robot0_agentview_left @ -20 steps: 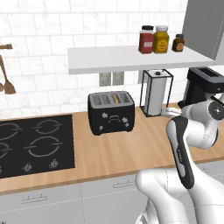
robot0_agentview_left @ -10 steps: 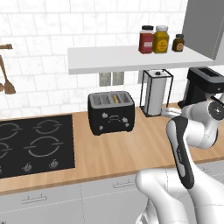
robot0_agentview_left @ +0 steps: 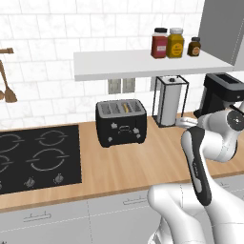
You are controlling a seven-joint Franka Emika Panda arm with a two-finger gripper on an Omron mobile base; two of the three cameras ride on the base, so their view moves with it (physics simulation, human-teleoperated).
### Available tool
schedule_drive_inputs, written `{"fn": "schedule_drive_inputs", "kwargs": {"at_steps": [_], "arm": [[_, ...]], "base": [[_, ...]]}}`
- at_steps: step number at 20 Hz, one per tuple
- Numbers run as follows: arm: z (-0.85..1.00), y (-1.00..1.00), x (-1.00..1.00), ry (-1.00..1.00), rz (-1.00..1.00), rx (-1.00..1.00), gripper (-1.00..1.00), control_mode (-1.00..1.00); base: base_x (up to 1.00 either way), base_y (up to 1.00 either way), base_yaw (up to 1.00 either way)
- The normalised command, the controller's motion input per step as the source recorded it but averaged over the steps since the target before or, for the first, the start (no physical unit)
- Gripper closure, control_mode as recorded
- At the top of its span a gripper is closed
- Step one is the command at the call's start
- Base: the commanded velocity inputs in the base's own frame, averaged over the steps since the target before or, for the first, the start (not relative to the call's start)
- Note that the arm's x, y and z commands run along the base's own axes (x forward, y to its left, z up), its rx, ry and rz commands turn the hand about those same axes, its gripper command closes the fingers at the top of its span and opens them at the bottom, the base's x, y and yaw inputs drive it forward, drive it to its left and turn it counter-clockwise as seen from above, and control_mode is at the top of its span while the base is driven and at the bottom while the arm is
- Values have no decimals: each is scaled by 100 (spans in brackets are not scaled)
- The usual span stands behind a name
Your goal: Start the toaster. Once the lever pops up, take the bread to the plate on the dining counter.
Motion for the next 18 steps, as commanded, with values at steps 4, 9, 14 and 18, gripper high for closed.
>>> {"fn": "schedule_drive_inputs", "kwargs": {"at_steps": [4,9,14,18], "arm": [[0,0,0,0,0,0,-100,-100],[0,0,0,0,0,0,-100,-100],[0,0,0,0,0,0,-100,-100],[0,0,0,0,0,0,-100,-100]], "base": [[0,0,0],[0,0,0],[0,0,0],[0,0,0]]}}
